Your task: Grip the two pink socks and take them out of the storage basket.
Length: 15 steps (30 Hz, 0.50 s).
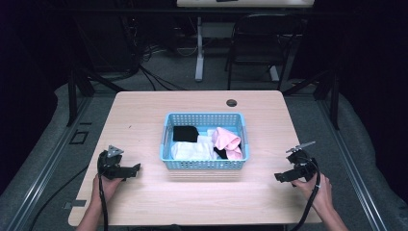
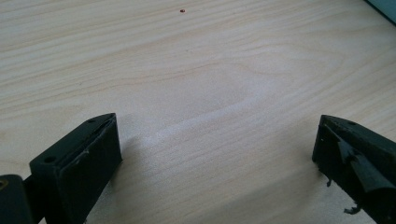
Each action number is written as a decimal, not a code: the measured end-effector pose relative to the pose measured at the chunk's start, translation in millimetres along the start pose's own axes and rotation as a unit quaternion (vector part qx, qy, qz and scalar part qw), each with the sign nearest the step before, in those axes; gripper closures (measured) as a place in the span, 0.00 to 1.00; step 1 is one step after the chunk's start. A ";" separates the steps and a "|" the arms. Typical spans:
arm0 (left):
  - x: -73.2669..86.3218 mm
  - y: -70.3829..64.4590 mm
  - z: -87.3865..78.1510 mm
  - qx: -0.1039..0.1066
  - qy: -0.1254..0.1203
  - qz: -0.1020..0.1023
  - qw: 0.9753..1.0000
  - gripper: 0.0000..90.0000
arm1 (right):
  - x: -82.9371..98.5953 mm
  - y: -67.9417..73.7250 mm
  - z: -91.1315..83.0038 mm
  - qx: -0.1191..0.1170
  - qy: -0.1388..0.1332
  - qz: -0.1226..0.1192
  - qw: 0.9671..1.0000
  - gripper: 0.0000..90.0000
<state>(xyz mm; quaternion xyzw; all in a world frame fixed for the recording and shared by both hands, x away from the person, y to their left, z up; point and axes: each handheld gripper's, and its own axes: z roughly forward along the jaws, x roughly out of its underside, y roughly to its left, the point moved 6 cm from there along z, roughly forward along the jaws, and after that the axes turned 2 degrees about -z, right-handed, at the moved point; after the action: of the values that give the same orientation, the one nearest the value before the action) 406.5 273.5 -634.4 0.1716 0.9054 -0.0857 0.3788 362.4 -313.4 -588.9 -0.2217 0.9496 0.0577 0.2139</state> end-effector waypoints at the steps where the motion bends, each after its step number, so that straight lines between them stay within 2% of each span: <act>1: 0.0 0.0 0.0 0.000 0.000 0.000 1.000 0.01 | -1.6 0.4 -3.4 0.001 -0.006 0.004 1.000 0.00; 8: -0.1 0.2 0.1 0.001 0.001 0.002 1.000 0.01 | -11.8 4.3 -21.6 -0.016 -0.023 -0.009 1.000 0.00; 15: 0.0 0.4 -0.3 0.002 0.003 0.004 1.000 0.01 | -19.7 10.9 -32.3 -0.026 -0.022 -0.019 0.999 0.00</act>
<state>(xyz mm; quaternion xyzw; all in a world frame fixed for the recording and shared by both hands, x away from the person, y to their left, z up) 406.4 274.0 -634.2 0.1764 0.9057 -0.0854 0.3759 361.3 -302.4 -551.2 -0.2437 0.9386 0.0832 0.2296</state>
